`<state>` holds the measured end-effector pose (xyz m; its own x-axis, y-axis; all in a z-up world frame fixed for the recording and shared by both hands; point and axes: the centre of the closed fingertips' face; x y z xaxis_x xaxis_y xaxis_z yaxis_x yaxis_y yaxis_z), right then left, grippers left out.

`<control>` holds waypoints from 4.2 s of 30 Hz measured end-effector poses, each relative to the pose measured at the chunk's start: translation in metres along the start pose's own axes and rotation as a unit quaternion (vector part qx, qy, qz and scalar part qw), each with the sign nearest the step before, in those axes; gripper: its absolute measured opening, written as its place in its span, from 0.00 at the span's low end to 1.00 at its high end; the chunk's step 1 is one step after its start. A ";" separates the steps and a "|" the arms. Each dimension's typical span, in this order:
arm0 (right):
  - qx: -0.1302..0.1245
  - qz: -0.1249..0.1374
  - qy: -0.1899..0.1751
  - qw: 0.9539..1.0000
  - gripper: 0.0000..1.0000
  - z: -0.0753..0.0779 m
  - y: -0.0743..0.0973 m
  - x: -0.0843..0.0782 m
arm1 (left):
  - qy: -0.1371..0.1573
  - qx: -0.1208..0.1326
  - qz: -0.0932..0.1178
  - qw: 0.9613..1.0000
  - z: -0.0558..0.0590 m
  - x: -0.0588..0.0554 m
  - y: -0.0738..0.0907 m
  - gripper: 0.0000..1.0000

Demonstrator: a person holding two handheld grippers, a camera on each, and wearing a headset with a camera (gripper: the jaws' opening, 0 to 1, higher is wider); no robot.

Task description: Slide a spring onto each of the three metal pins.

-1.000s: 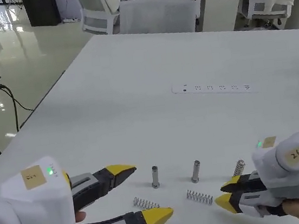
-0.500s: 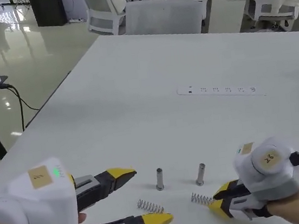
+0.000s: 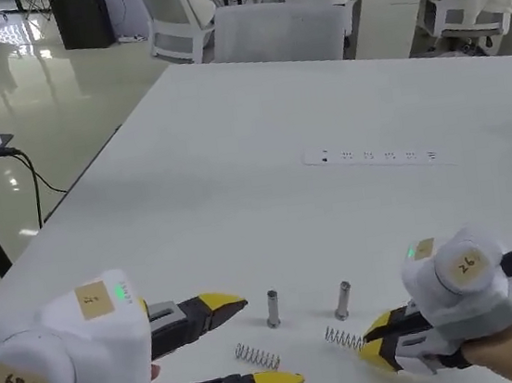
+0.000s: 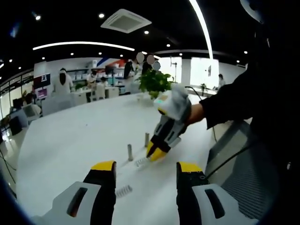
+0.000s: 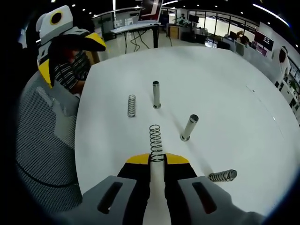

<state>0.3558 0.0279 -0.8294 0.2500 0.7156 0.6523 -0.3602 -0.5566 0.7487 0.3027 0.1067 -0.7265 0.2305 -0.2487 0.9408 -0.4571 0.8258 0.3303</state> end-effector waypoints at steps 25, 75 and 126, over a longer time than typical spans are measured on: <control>0.111 -0.023 0.113 0.987 0.07 -0.071 0.079 0.055 | -0.125 -0.079 -0.063 0.987 0.034 -0.002 -0.024 0.21; 0.076 0.159 0.061 0.982 0.08 -0.074 0.111 0.143 | -0.046 -0.048 0.020 0.998 0.023 0.030 -0.019 0.03; 0.106 -0.068 0.181 0.975 0.08 -0.073 0.090 0.100 | -0.057 -0.076 -0.034 0.995 0.030 0.009 -0.028 0.15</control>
<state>0.2826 0.0807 -0.7055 -0.0650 0.8698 0.4891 -0.1419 -0.4932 0.8583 0.2917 0.0663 -0.7245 0.1530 -0.3553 0.9222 -0.3071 0.8698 0.3861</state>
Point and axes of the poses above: the centre of the closed fingertips' face, and the gripper's own axes: y roughly backward along the fingers, z roughly to its right, x roughly out of its top, and after that the axes turned 11 degrees about -x, right-handed
